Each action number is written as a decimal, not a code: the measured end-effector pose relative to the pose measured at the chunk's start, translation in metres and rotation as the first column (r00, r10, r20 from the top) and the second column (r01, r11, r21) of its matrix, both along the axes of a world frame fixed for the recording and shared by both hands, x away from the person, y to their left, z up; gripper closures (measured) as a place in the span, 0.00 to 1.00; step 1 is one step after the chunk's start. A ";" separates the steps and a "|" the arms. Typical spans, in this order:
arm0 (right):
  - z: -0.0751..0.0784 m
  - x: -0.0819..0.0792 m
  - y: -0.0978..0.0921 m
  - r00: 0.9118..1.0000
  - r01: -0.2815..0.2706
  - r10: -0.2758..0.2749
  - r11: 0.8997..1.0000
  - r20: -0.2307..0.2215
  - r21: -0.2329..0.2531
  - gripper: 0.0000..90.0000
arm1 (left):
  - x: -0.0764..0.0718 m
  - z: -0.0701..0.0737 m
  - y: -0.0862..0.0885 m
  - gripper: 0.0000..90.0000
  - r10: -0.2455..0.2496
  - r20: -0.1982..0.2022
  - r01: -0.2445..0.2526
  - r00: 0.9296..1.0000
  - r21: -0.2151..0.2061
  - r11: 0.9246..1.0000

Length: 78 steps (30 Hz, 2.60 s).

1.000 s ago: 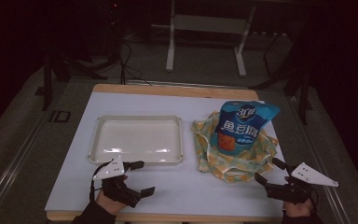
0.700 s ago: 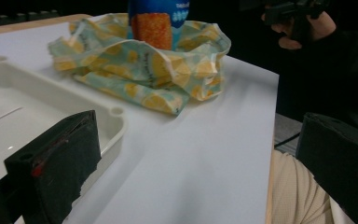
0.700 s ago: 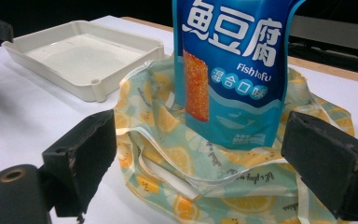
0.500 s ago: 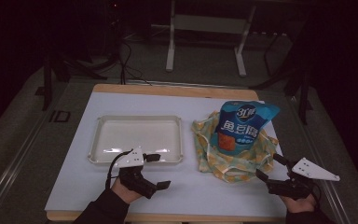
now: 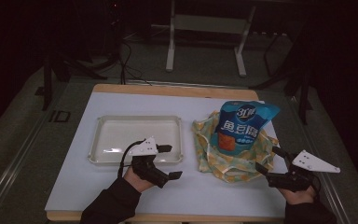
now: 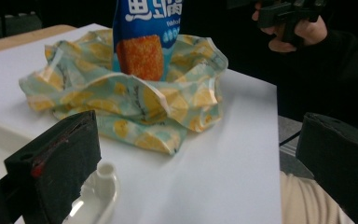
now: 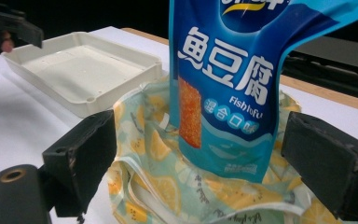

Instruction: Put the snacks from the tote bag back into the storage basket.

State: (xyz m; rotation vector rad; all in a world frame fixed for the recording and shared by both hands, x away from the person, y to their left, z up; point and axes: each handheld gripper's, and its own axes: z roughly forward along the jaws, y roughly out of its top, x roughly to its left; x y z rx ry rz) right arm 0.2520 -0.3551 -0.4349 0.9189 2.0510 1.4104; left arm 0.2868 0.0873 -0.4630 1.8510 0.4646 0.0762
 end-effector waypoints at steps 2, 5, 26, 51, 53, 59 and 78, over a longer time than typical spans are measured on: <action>0.004 0.005 0.000 1.000 0.001 -0.001 1.000 0.008 -0.005 0.12 | 0.007 0.003 -0.009 0.01 -0.006 0.005 0.006 1.000 0.001 1.000; 0.009 0.009 0.000 1.000 0.004 -0.003 1.000 0.018 -0.008 0.12 | 0.011 0.006 -0.015 0.01 -0.009 0.020 0.009 1.000 0.021 1.000; 0.014 0.036 -0.005 0.999 0.026 -0.026 1.000 0.019 -0.008 0.16 | 0.066 0.026 -0.078 0.05 -0.040 0.054 0.038 0.998 0.032 0.999; 0.001 0.084 -0.006 0.999 0.033 -0.034 0.999 -0.015 -0.029 0.59 | 0.113 0.018 -0.127 0.40 0.052 0.092 -0.057 0.994 0.052 0.997; 0.001 0.087 -0.004 0.999 0.026 -0.027 0.999 -0.017 -0.039 0.62 | 0.112 0.018 -0.129 0.46 0.048 0.102 -0.053 0.994 0.049 0.997; -0.002 0.092 0.000 0.999 0.018 -0.019 0.999 -0.031 -0.042 0.74 | 0.114 0.017 -0.138 0.59 0.055 0.109 -0.064 0.993 0.080 0.995; 0.000 0.095 0.012 0.999 0.019 -0.021 0.998 -0.028 -0.064 0.99 | 0.118 0.017 -0.149 0.95 0.100 0.092 -0.110 0.991 0.105 0.988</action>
